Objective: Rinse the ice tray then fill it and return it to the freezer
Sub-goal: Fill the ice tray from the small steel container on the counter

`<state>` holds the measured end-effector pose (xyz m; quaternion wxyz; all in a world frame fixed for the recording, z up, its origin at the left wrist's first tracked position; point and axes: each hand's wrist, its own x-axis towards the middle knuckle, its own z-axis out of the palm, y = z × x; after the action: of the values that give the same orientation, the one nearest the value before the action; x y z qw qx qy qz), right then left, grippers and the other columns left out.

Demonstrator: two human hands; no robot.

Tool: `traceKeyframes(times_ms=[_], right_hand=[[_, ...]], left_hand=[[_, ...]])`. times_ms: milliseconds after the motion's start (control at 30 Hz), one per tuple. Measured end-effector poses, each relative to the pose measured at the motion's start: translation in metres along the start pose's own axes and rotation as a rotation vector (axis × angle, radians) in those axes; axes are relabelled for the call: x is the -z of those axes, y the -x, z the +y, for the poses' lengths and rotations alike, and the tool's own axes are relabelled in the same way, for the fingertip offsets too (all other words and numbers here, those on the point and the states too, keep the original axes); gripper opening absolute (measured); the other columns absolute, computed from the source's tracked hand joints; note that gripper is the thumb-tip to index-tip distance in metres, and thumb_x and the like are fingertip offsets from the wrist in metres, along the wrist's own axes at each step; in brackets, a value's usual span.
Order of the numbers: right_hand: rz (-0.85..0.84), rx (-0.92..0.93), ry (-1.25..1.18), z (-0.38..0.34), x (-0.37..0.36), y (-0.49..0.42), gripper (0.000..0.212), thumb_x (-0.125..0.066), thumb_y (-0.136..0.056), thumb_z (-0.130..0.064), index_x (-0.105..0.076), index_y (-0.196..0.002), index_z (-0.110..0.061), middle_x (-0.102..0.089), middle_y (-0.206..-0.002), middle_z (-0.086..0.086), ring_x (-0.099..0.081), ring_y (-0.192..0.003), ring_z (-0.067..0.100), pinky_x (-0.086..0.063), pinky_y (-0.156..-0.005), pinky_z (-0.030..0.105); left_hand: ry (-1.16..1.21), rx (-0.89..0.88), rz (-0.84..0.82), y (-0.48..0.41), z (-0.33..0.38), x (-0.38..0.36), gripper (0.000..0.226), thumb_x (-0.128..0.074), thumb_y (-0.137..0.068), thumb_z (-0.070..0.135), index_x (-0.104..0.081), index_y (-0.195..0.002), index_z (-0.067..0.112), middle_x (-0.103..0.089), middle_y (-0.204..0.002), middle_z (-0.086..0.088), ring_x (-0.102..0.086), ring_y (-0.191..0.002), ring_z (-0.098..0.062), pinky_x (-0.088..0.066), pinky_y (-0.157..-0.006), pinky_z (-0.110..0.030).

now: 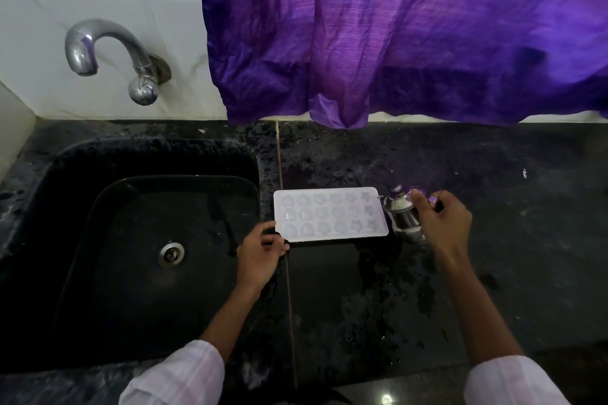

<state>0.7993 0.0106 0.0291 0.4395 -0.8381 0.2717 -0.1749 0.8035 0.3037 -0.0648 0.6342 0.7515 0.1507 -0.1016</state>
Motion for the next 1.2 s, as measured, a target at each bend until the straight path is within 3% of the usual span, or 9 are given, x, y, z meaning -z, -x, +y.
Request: traceKeyframes(times_ms=[400, 567, 800, 967, 1133, 1200], right_hand=[[0.002, -0.026, 0.017, 0.011, 0.007, 0.012, 0.041, -0.073, -0.088, -0.032, -0.049, -0.066, -0.007, -0.052, -0.062, 0.008, -0.044, -0.058, 0.017, -0.038, -0.053, 0.029], [-0.009, -0.008, 0.027, 0.013, 0.01, 0.019, 0.04, -0.072, -0.09, -0.029, -0.048, -0.065, -0.011, -0.05, -0.06, 0.004, -0.041, -0.055, 0.015, -0.034, -0.044, 0.014], [-0.01, -0.008, 0.025, 0.018, 0.013, 0.027, 0.04, -0.072, -0.089, -0.027, -0.047, -0.064, -0.009, -0.047, -0.06, 0.006, -0.039, -0.055, 0.015, -0.033, -0.044, 0.015], [-0.015, -0.012, 0.026, 0.022, 0.017, 0.034, 0.043, -0.072, -0.09, -0.028, -0.047, -0.068, -0.001, -0.048, -0.061, 0.009, -0.04, -0.057, 0.016, -0.035, -0.051, 0.026], [-0.009, -0.01, 0.033, 0.024, 0.021, 0.039, 0.045, -0.072, -0.09, -0.028, -0.047, -0.069, 0.003, -0.046, -0.06, 0.008, -0.037, -0.056, 0.015, -0.032, -0.047, 0.019], [-0.006, -0.022, 0.027, 0.025, 0.022, 0.041, 0.044, -0.073, -0.089, -0.029, -0.047, -0.067, -0.001, -0.045, -0.059, 0.007, -0.037, -0.056, 0.015, -0.034, -0.049, 0.022]], left_hand=[[-0.004, -0.005, -0.006, 0.0, 0.0, 0.0, 0.029, -0.063, -0.095, 0.005, -0.06, -0.123, 0.013, -0.074, -0.085, -0.004, -0.074, -0.082, -0.018, -0.06, -0.085, -0.037], [-0.004, -0.007, -0.009, -0.001, -0.002, 0.0, 0.031, -0.063, -0.095, 0.005, -0.059, -0.125, 0.011, -0.074, -0.086, -0.006, -0.074, -0.082, -0.018, -0.061, -0.085, -0.038], [0.005, -0.001, -0.008, 0.001, -0.001, 0.0, 0.031, -0.063, -0.095, 0.005, -0.059, -0.125, 0.011, -0.074, -0.088, -0.005, -0.074, -0.083, -0.017, -0.06, -0.085, -0.035], [0.024, 0.009, -0.008, 0.0, -0.002, -0.001, 0.031, -0.063, -0.095, 0.005, -0.059, -0.126, 0.01, -0.074, -0.085, -0.004, -0.074, -0.083, -0.02, -0.06, -0.086, -0.038], [0.023, 0.0, -0.009, 0.001, -0.002, -0.001, 0.031, -0.062, -0.096, 0.006, -0.058, -0.126, 0.012, -0.074, -0.085, -0.006, -0.074, -0.083, -0.019, -0.06, -0.085, -0.036], [0.027, -0.009, -0.007, 0.002, -0.002, -0.001, 0.031, -0.063, -0.095, 0.005, -0.058, -0.126, 0.011, -0.074, -0.085, -0.007, -0.074, -0.084, -0.02, -0.06, -0.083, -0.033]])
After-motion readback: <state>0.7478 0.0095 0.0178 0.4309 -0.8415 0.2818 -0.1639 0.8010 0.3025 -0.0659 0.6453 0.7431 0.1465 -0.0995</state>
